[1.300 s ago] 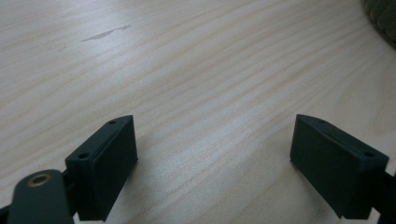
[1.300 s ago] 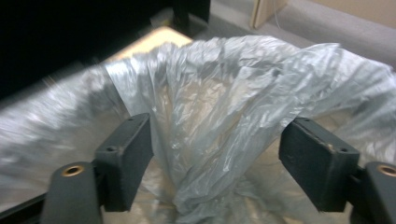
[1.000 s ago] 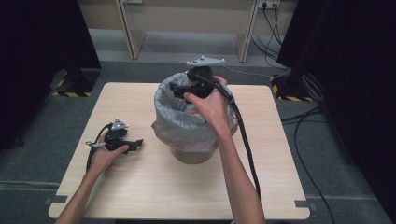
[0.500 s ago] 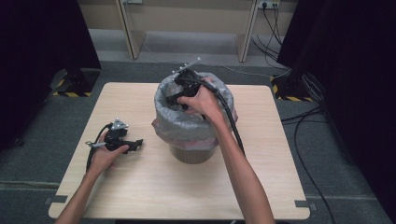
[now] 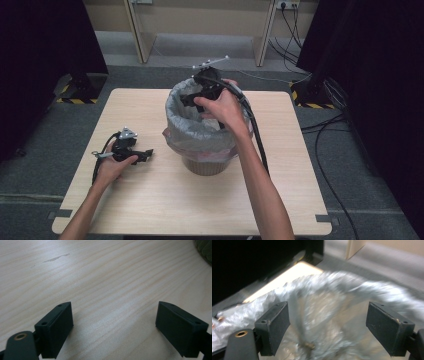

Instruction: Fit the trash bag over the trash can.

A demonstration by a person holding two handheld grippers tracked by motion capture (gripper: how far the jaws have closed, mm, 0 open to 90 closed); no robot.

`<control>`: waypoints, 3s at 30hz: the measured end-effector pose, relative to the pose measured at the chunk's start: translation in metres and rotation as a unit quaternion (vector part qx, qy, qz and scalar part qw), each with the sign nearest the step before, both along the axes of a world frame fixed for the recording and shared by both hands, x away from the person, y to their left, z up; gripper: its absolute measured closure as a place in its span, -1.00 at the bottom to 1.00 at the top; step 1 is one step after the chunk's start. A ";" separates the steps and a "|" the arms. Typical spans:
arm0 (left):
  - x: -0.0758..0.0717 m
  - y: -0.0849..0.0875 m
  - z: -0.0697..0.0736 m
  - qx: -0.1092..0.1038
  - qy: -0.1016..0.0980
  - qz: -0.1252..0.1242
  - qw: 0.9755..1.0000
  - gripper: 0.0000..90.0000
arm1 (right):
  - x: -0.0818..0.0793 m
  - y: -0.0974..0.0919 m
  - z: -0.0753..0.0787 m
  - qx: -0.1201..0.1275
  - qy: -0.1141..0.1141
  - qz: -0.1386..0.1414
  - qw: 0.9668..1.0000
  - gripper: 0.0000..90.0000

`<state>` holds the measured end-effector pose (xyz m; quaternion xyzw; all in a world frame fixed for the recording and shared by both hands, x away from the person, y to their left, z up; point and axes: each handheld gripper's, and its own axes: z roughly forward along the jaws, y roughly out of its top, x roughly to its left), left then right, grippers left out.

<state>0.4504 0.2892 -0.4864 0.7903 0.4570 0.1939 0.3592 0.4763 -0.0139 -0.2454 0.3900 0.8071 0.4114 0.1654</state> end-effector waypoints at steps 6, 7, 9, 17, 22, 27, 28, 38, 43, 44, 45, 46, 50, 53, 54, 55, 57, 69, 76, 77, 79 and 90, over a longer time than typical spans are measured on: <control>0.000 0.000 0.000 0.000 0.000 0.000 1.000 -0.70 | 0.012 -0.014 -0.012 -0.066 0.005 -0.060 0.996 -0.46; 0.000 0.000 0.000 0.000 0.000 0.000 1.000 -0.70 | 0.016 -0.016 -0.020 -0.064 0.024 -0.066 0.996 -0.46; 0.000 0.000 0.000 0.000 0.000 0.000 1.000 -0.70 | 0.023 -0.017 -0.034 -0.065 0.045 -0.074 0.994 -0.31; 0.000 0.000 0.000 0.000 0.000 -0.002 1.000 -0.70 | 0.040 -0.003 -0.062 -0.167 0.142 -0.058 0.974 -0.40; 0.000 0.000 0.000 -0.001 -0.001 -0.003 1.000 -0.70 | 0.030 -0.003 -0.045 -0.147 0.101 -0.046 0.983 -0.45; 0.000 0.000 0.000 0.000 0.000 -0.003 1.000 -0.70 | 0.002 0.004 -0.012 -0.101 0.008 -0.010 0.995 -0.44; 0.000 0.000 0.000 0.000 0.000 -0.003 1.000 -0.70 | -0.003 0.006 -0.007 -0.092 0.001 -0.001 0.996 -0.45; 0.000 0.000 0.000 -0.001 0.000 -0.003 1.000 -0.70 | -0.008 0.047 -0.054 -0.196 0.050 0.041 0.979 -0.29; 0.001 0.001 0.000 0.000 0.000 -0.005 1.000 -0.71 | -0.006 0.051 -0.065 -0.250 0.090 0.061 0.962 -0.27; 0.001 0.000 0.000 0.000 0.000 -0.005 1.000 -0.70 | -0.004 0.050 -0.065 -0.250 0.095 0.058 0.962 -0.31; 0.001 0.001 0.000 -0.001 0.000 -0.005 1.000 -0.70 | -0.003 0.049 -0.065 -0.246 0.104 0.058 0.962 -0.36; 0.001 0.001 0.000 0.000 0.000 -0.005 1.000 -0.70 | -0.001 0.047 -0.063 -0.239 0.110 0.061 0.963 -0.40; 0.001 0.001 0.000 -0.001 0.000 -0.005 1.000 -0.71 | -0.001 0.035 -0.047 -0.191 0.094 0.056 0.976 -0.48; 0.001 0.001 0.000 -0.001 0.000 -0.005 1.000 -0.71 | -0.003 0.024 -0.024 -0.127 0.067 0.063 0.988 -0.48; 0.001 0.001 0.000 0.000 0.000 -0.005 1.000 -0.71 | -0.003 0.022 -0.018 -0.111 0.058 0.059 0.990 -0.48; 0.001 0.001 0.000 0.000 0.000 -0.005 1.000 -0.71 | -0.003 0.020 -0.013 -0.101 0.047 0.053 0.992 -0.49; 0.001 0.001 0.000 0.000 0.000 -0.005 1.000 -0.71 | 0.002 0.018 -0.010 -0.094 0.032 0.038 0.994 -0.49; 0.001 0.001 0.000 -0.001 0.000 -0.005 1.000 -0.71 | 0.049 0.004 -0.065 -0.177 0.127 0.047 0.975 -0.38; 0.001 0.001 0.000 -0.001 0.000 -0.005 1.000 -0.71 | 0.047 0.002 -0.068 -0.176 0.140 0.082 0.971 -0.44; 0.001 0.001 0.000 -0.001 0.000 -0.005 1.000 -0.71 | 0.044 0.002 -0.061 -0.158 0.134 0.080 0.975 -0.44; 0.001 0.001 0.000 -0.001 0.000 -0.005 1.000 -0.71 | 0.036 0.002 -0.047 -0.125 0.124 0.075 0.982 -0.44; 0.001 0.001 0.000 0.000 0.000 -0.005 1.000 -0.71 | 0.023 0.001 -0.016 -0.013 0.062 -0.022 0.998 -0.47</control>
